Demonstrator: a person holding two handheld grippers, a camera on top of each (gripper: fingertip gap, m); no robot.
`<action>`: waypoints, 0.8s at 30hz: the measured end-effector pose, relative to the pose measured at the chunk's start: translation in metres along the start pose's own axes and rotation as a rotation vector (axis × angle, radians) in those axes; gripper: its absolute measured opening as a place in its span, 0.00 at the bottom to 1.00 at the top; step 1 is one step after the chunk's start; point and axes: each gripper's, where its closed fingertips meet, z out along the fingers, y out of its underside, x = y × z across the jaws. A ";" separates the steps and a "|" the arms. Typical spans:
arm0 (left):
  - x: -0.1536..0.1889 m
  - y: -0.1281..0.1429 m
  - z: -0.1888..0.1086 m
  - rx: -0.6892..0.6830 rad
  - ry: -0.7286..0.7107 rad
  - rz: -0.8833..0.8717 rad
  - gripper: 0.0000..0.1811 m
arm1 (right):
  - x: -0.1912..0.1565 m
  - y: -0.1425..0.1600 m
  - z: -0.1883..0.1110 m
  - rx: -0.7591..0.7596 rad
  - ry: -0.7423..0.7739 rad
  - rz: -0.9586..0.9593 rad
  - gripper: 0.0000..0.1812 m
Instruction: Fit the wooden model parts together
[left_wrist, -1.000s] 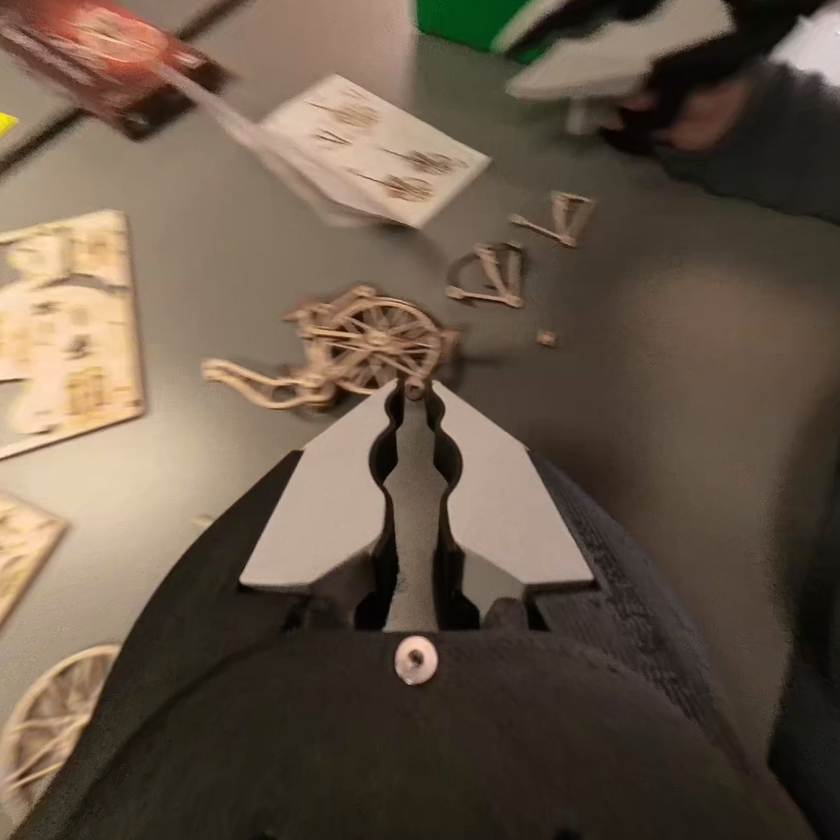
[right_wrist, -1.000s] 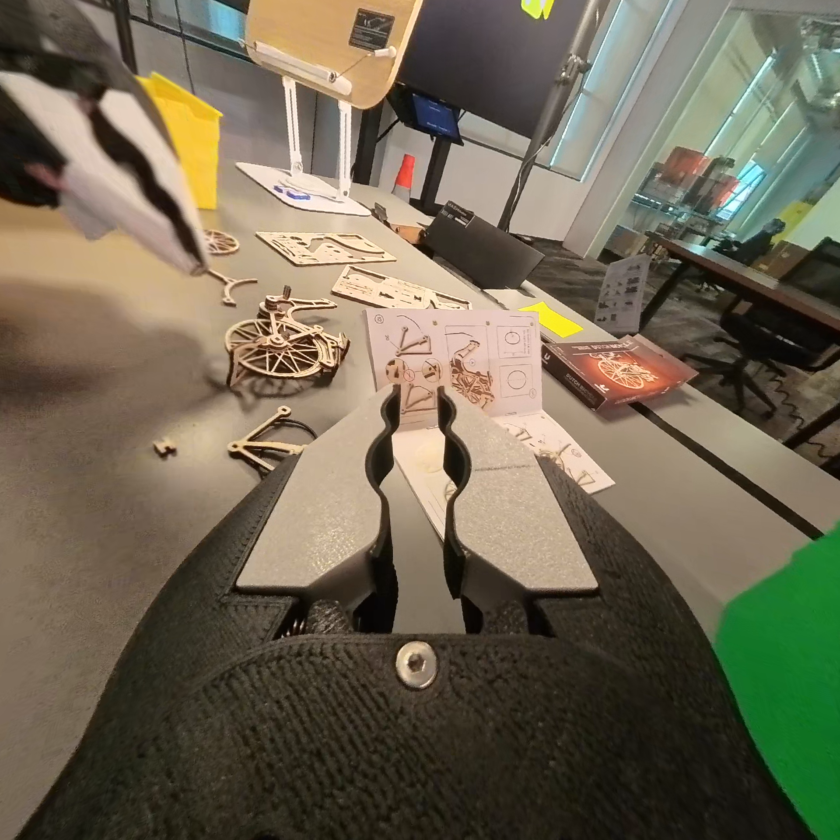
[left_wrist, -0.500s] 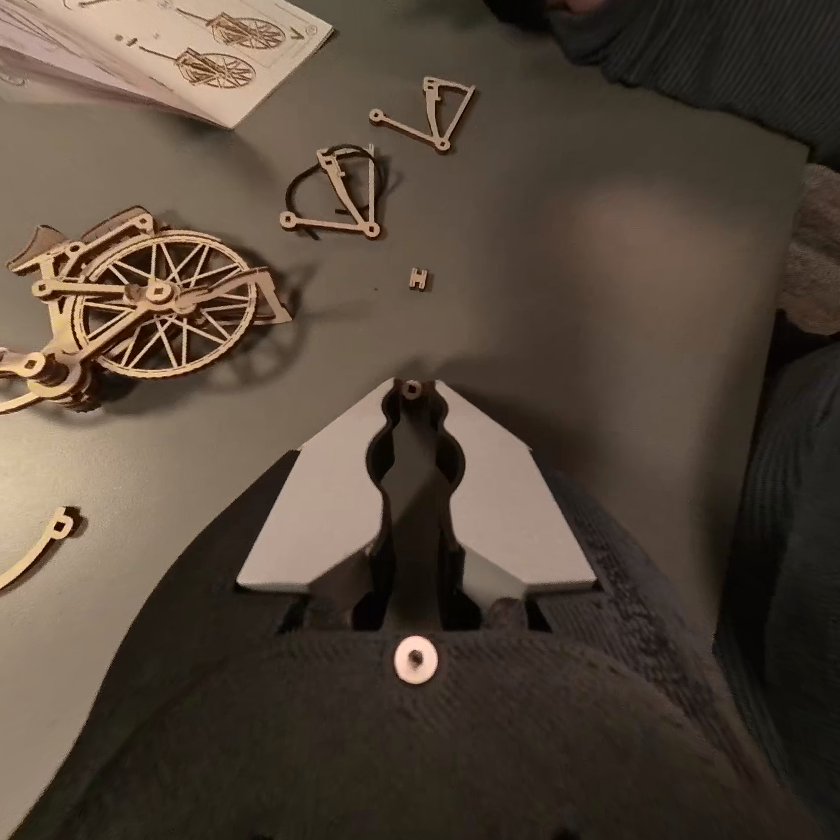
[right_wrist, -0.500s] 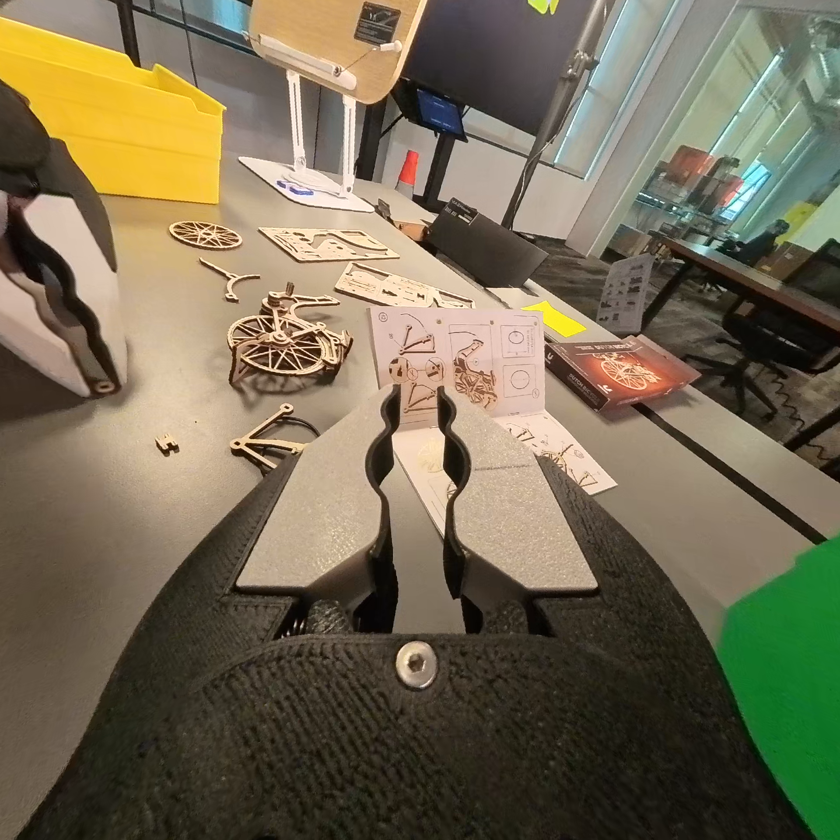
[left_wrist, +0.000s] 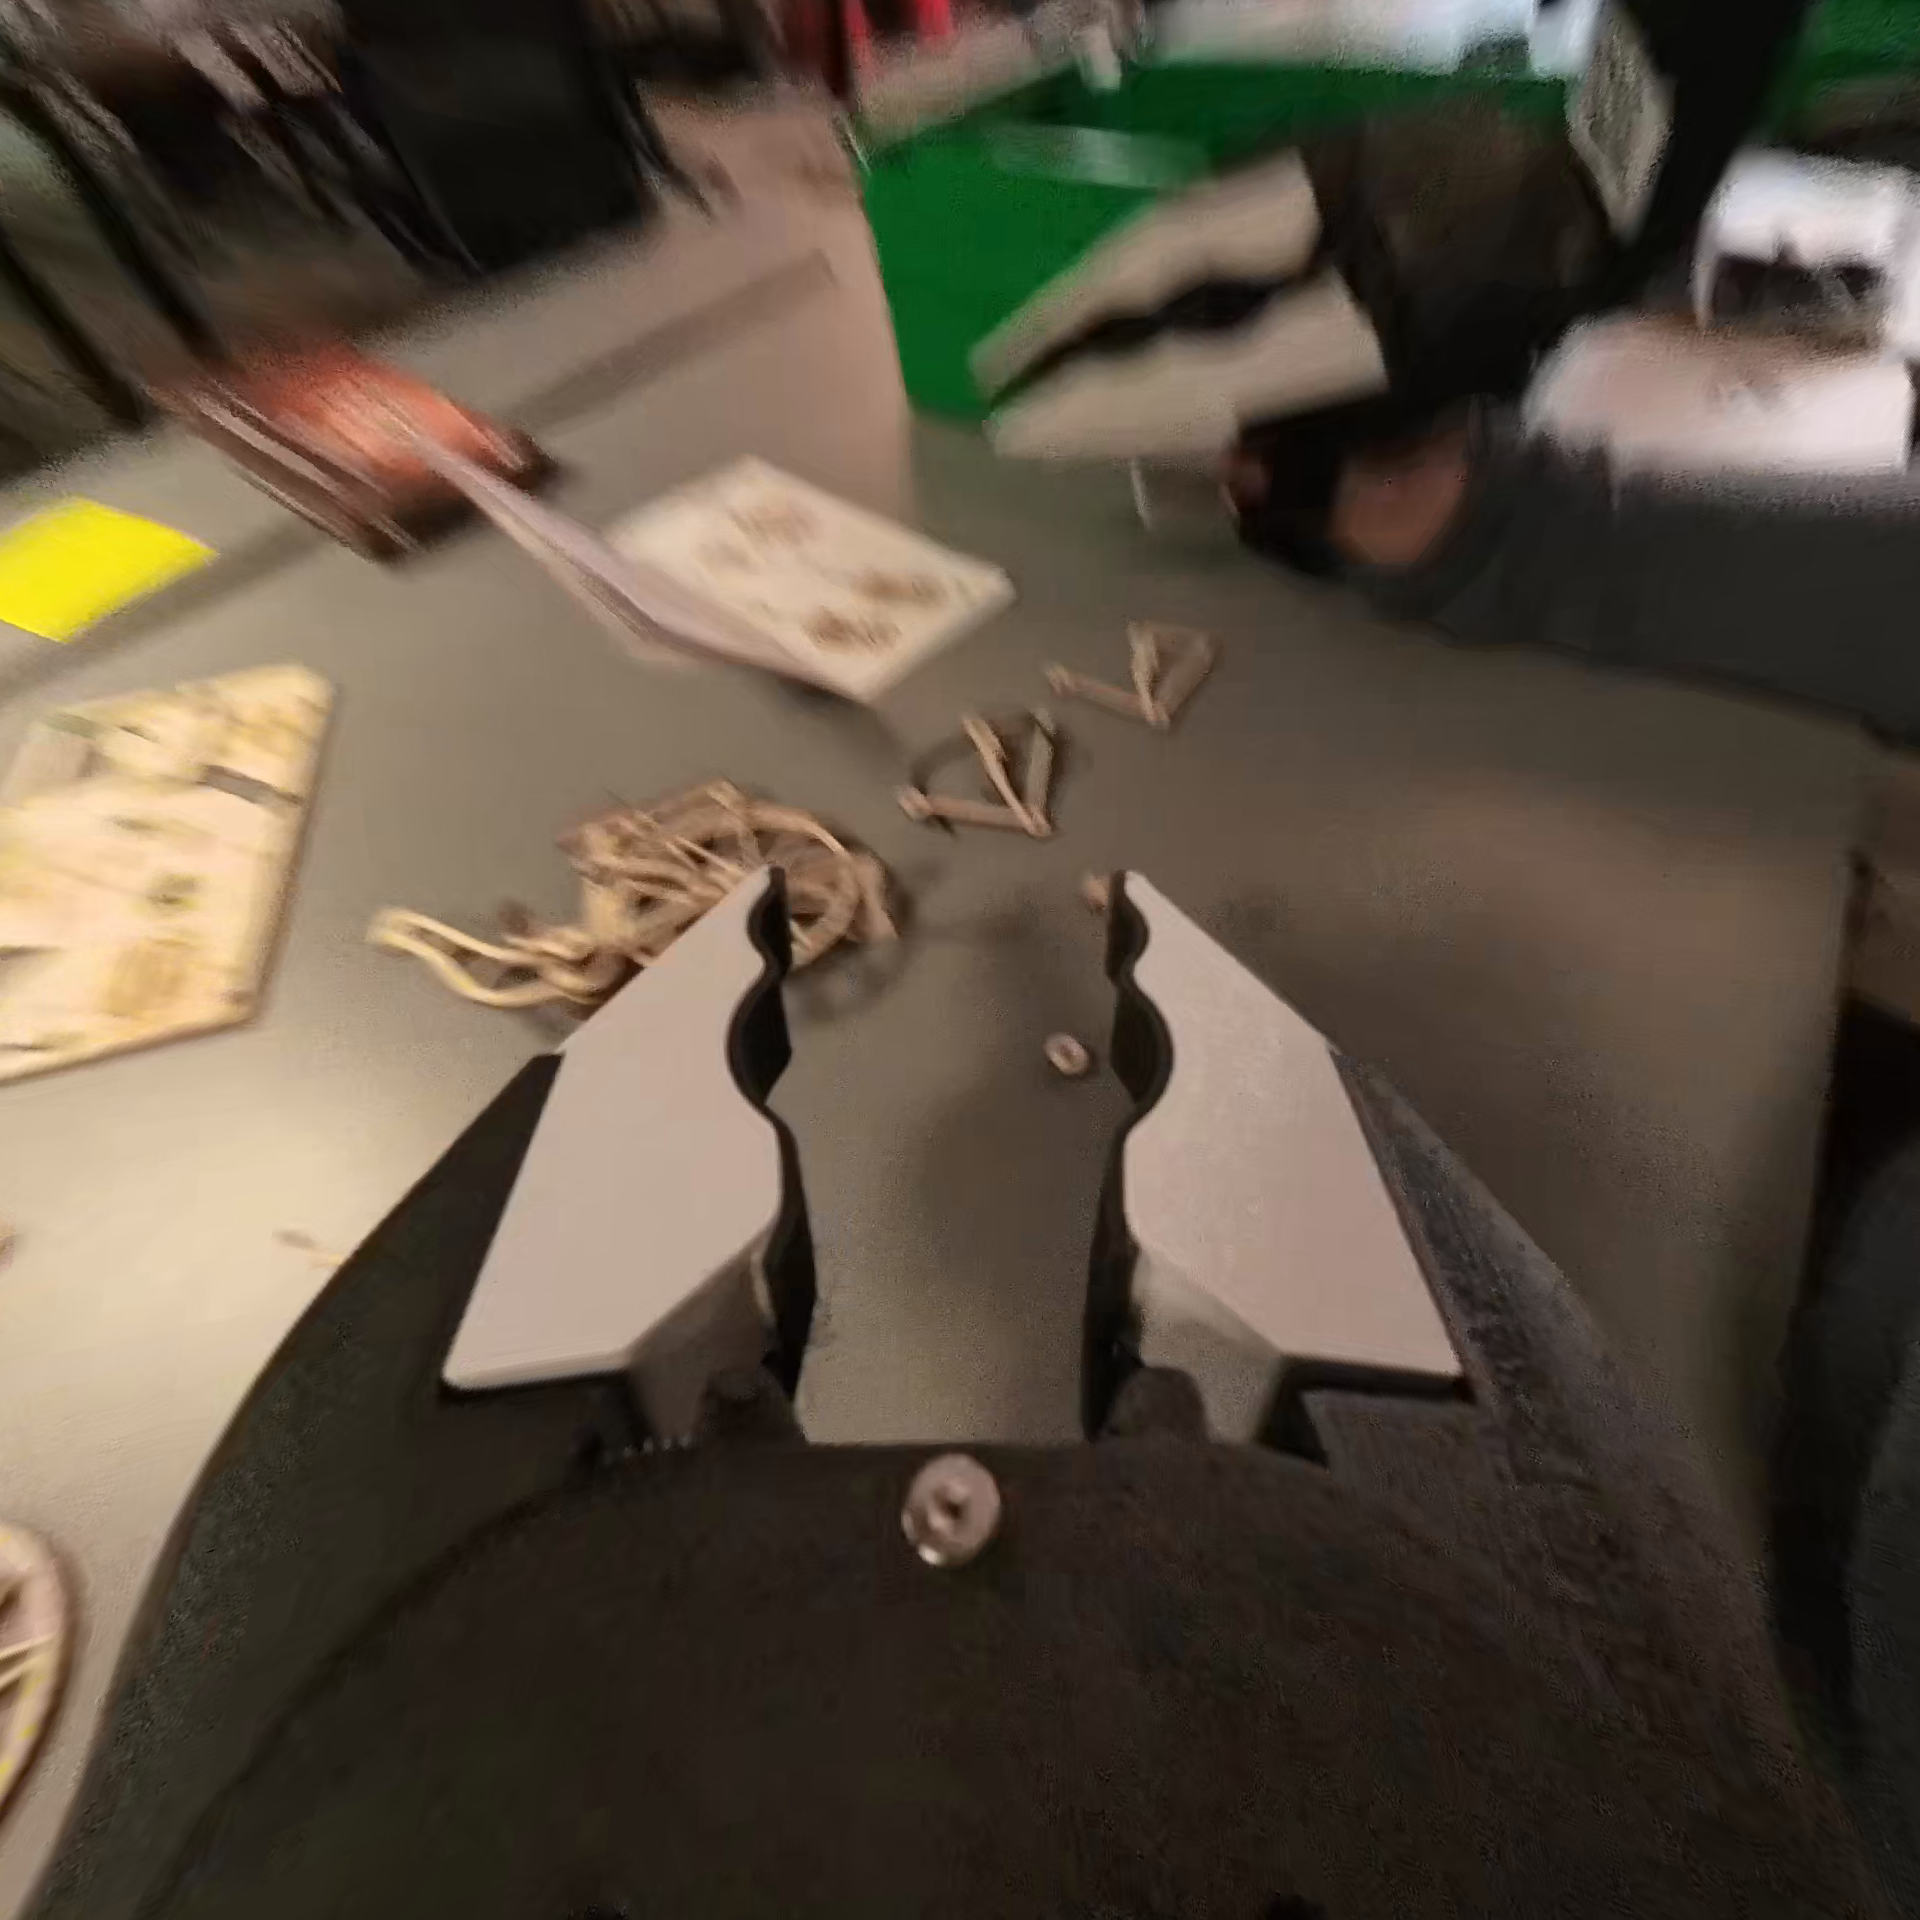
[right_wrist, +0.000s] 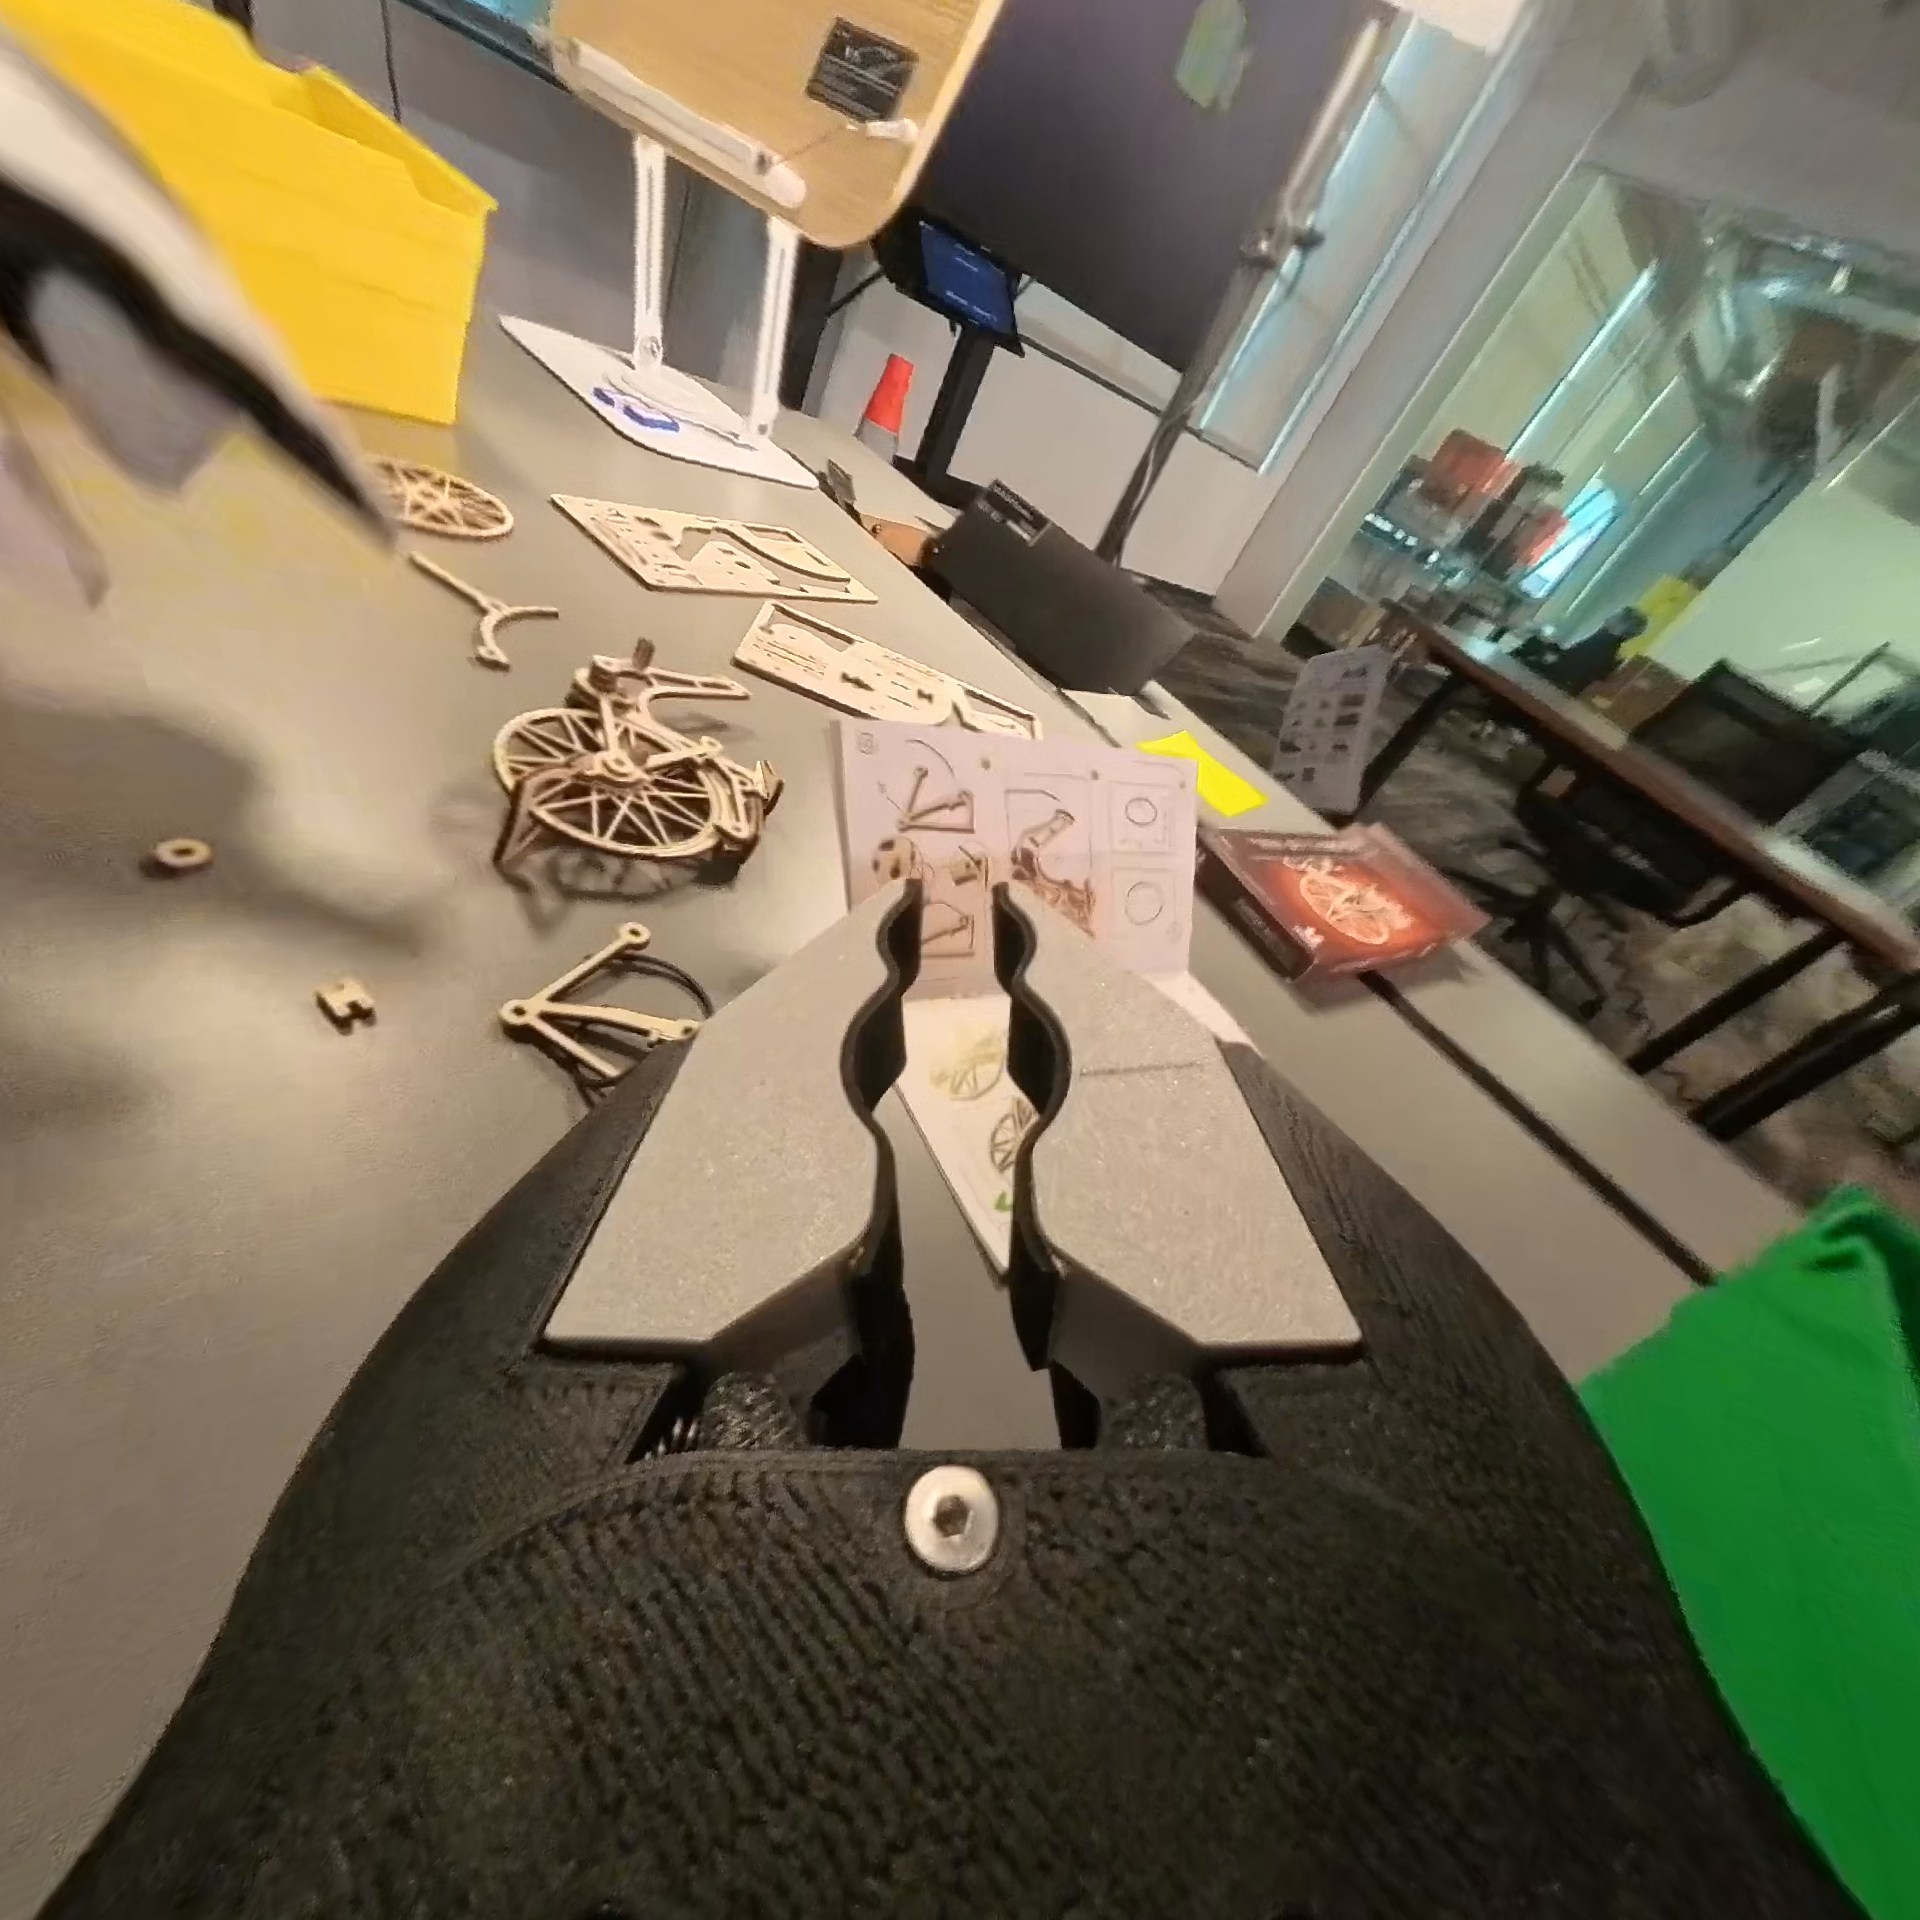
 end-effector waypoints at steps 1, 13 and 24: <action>-0.012 -0.015 -0.009 0.099 -0.073 0.008 0.33 | -0.007 -0.005 0.002 0.004 0.000 -0.055 0.06; -0.040 -0.053 -0.046 0.325 -0.357 0.108 0.09 | -0.030 -0.017 -0.003 0.050 0.000 -0.152 0.00; -0.059 -0.070 -0.250 0.254 -0.824 0.346 0.02 | -0.015 -0.011 -0.002 0.005 0.109 -0.198 0.00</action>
